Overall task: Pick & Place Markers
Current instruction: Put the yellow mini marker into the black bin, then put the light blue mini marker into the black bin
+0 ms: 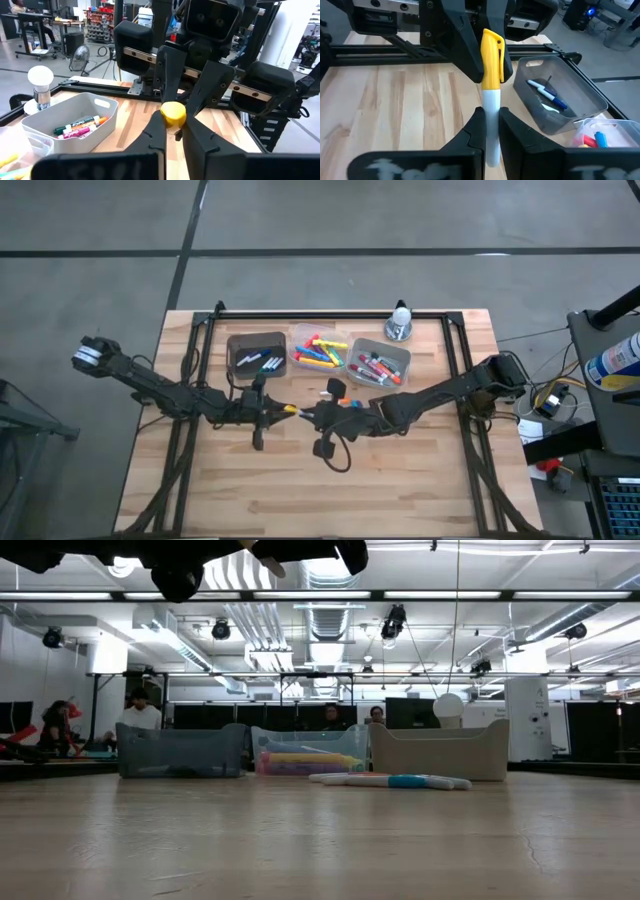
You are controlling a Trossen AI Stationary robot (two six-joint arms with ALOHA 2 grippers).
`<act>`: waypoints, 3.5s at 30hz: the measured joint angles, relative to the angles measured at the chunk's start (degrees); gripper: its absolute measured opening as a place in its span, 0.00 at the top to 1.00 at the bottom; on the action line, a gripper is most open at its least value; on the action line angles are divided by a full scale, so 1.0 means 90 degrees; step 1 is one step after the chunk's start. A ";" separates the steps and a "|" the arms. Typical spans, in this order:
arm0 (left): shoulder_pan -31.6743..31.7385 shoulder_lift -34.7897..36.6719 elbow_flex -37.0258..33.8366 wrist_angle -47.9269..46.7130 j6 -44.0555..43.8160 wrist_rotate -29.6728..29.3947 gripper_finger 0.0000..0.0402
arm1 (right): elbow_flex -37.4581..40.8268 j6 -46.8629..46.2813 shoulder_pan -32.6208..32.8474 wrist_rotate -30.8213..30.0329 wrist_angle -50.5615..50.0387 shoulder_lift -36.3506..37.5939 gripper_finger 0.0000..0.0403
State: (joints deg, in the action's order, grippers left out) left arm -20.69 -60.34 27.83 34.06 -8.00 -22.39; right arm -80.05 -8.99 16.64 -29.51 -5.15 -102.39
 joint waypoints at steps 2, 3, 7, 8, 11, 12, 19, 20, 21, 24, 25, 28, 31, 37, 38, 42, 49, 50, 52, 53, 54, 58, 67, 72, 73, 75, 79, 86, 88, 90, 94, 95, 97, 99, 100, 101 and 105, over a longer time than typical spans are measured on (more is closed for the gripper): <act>0.0000 0.0000 0.0000 -0.0002 0.0001 -0.0031 0.93 | 0.0001 0.0000 -0.0004 -0.0001 -0.0004 0.0000 0.91; 0.0000 0.0000 0.0000 -0.0006 0.0001 -0.0071 0.93 | 0.0002 0.0001 -0.0005 -0.0001 -0.0005 0.0000 0.89; -0.0002 0.0048 0.0000 -0.0126 0.0023 -0.0240 0.93 | 0.0002 0.0007 0.0002 -0.0011 -0.0084 0.0000 0.77; -0.0002 0.0067 0.0000 -0.0166 0.0022 -0.0273 0.93 | 0.0002 0.0012 0.0013 -0.0025 -0.0137 0.0000 0.74; -0.0002 0.0119 0.0000 -0.0390 -0.0073 -0.0520 0.93 | 0.0002 0.0011 0.0059 -0.0026 -0.0367 0.0000 0.64; -0.0001 0.0152 0.0000 -0.0531 -0.0075 -0.0649 0.93 | 0.0002 0.0007 0.0072 -0.0028 -0.0463 0.0000 0.62; 0.0015 0.0535 0.0000 -0.1893 -0.0356 -0.2011 0.93 | 0.0002 -0.0185 0.0175 -0.0072 -0.0950 0.0000 0.51; 0.0028 0.0592 0.0000 -0.1973 -0.0416 -0.2133 0.93 | 0.0002 -0.0235 0.0179 -0.0070 -0.0983 0.0000 0.51; 0.0045 0.0657 0.0000 -0.2058 -0.0445 -0.2218 0.93 | 0.0002 -0.0293 0.0180 -0.0069 -0.1042 0.0000 0.50; 0.0167 0.0861 0.0000 -0.2467 -0.0397 -0.2529 0.93 | -0.0015 -0.0340 0.0175 -0.0071 -0.1264 0.0002 0.51; 0.0258 0.0939 0.0000 -0.2698 -0.0442 -0.2708 0.93 | -0.0015 -0.0367 0.0178 -0.0071 -0.1334 0.0002 0.51; 0.0600 0.1186 0.0000 -0.3518 -0.0688 -0.3007 0.93 | -0.0015 -0.0727 0.0206 -0.0071 -0.1715 0.0005 0.52; 0.1082 0.1396 0.0021 -0.4393 -0.1069 -0.3024 0.93 | -0.0014 -0.1052 0.0246 -0.0069 -0.2134 0.0005 0.53; 0.2305 0.1357 0.0340 -0.6053 -0.1646 -0.2708 0.93 | 0.0027 -0.1298 0.0292 -0.0069 -0.2458 0.0005 0.55; 0.2499 0.1320 0.0415 -0.6259 -0.1653 -0.2564 0.93 | 0.0038 -0.1311 0.0307 -0.0069 -0.2467 0.0005 0.55; 0.3106 0.1089 0.0613 -0.6458 -0.1429 -0.1347 0.93 | 0.0041 -0.1438 0.0337 -0.0067 -0.2596 0.0008 0.56; 0.3630 0.0365 0.0907 -0.7092 -0.1211 -0.1229 0.92 | 0.0046 -0.1501 0.0333 -0.0067 -0.2747 0.0012 0.58; 0.3672 0.0261 0.0932 -0.7181 -0.1216 -0.1260 0.92 | 0.0046 -0.1500 0.0333 -0.0067 -0.2744 0.0012 0.58; 0.3752 0.0074 0.0992 -0.7321 -0.1212 -0.1287 0.92 | 0.0046 -0.1494 0.0333 -0.0066 -0.2744 0.0012 0.57; 0.3773 -0.0008 0.1017 -0.7370 -0.1216 -0.1291 0.92 | 0.0046 -0.1494 0.0333 -0.0064 -0.2744 0.0012 0.57; 0.3789 -0.0087 0.1036 -0.7430 -0.1223 -0.1293 0.92 | 0.0046 -0.1489 0.0333 -0.0064 -0.2744 0.0012 0.57; 0.3802 -0.0284 0.1083 -0.7461 -0.1225 -0.1292 0.92 | 0.0046 -0.1484 0.0333 -0.0067 -0.2744 0.0012 0.57; 0.3814 -0.0389 0.1178 -0.7463 -0.1242 -0.1295 0.78 | 0.0049 -0.1501 0.0333 -0.0064 -0.2739 0.0012 0.57; 0.3818 -0.0362 0.1205 -0.7544 -0.1311 -0.1300 0.66 | 0.0049 -0.1501 0.0333 -0.0064 -0.2739 0.0012 0.57; 0.3818 -0.0353 0.1227 -0.7544 -0.1365 -0.1302 0.65 | 0.0049 -0.1502 0.0333 -0.0066 -0.2737 0.0012 0.57; 0.3816 -0.0340 0.1269 -0.7524 -0.1454 -0.1309 0.64 | 0.0049 -0.1503 0.0332 -0.0064 -0.2737 0.0012 0.57; 0.3815 -0.0340 0.1285 -0.7540 -0.1434 -0.1307 0.64 | 0.0051 -0.1502 0.0330 -0.0065 -0.2737 0.0012 0.57; 0.3811 -0.0143 0.1296 -0.7584 -0.1350 -0.1198 0.63 | 0.0083 -0.1491 0.0330 -0.0065 -0.2739 0.0012 0.57; 0.3804 -0.0061 0.1356 -0.7583 -0.1332 -0.1006 0.63 | 0.0092 -0.1484 0.0330 -0.0064 -0.2740 0.0012 0.57; 0.3782 0.0029 0.1470 -0.7590 -0.1382 -0.0899 0.63 | 0.0096 -0.1484 0.0328 -0.0064 -0.2737 0.0012 0.57; 0.3661 0.0224 0.1671 -0.7577 -0.1513 -0.0884 0.63 | 0.0113 -0.1501 0.0328 -0.0056 -0.2749 0.0012 0.57; 0.3625 0.0266 0.1723 -0.7567 -0.1537 -0.0867 0.63 | 0.0114 -0.1502 0.0328 -0.0053 -0.2748 0.0012 0.57; 0.3545 0.0338 0.1808 -0.7563 -0.1603 -0.0739 0.63 | 0.0124 -0.1496 0.0330 -0.0037 -0.2749 0.0012 0.57; 0.3449 0.0394 0.1843 -0.7553 -0.1617 -0.0584 0.63 | 0.0147 -0.1503 0.0340 -0.0013 -0.2768 0.0012 0.57; 0.3395 0.0423 0.1848 -0.7544 -0.1629 -0.0536 0.63 | 0.0160 -0.1503 0.0344 -0.0002 -0.2763 0.0012 0.57; 0.3347 0.0450 0.1848 -0.7521 -0.1633 -0.0498 0.63 | 0.0177 -0.1503 0.0350 -0.0003 -0.2759 0.0012 0.57; 0.3139 0.0520 0.1832 -0.7369 -0.1625 -0.0477 0.63 | 0.0231 -0.1506 0.0352 -0.0003 -0.2747 0.0012 0.57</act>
State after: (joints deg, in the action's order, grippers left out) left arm 7.56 -55.65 44.32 -32.26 -22.62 -26.68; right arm -77.97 -22.55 19.81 -29.54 -29.87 -102.28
